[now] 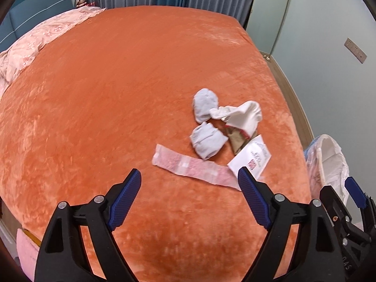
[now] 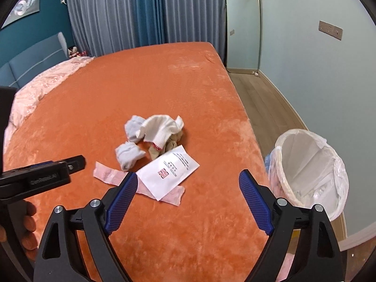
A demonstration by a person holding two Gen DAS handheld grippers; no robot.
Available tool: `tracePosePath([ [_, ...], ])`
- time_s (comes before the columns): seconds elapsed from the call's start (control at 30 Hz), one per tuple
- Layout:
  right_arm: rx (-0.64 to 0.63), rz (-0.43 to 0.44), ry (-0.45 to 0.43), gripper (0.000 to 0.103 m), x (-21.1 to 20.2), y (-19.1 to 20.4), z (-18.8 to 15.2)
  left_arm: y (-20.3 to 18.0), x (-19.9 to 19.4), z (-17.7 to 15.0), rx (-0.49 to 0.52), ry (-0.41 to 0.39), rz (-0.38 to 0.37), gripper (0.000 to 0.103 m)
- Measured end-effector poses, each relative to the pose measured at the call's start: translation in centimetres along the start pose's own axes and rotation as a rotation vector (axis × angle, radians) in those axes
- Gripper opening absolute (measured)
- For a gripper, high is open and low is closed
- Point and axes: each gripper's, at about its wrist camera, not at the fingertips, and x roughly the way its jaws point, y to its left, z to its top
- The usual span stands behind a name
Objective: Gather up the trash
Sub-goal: 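Grasp the grey sock with the left tool while the right grasps the white hotel card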
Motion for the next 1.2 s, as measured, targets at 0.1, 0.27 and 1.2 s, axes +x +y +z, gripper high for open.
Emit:
tracePosePath([
  [0.1,0.009,-0.028,0.028,0.084,1.8,0.2,-0.8,0.5,1.0,-0.1,-0.001,0.001,0.021,0.084],
  [0.27,0.068,-0.065,0.065,0.084,4.6,-0.2,-1.2,0.9,3.1,0.4,0.006,0.008,0.038,0.088],
  [1.2,0.230,0.019,0.274,0.085,18.4,1.8,-1.0,-0.8,16.2,4.6,-0.027,0.235,-0.136,0.053],
])
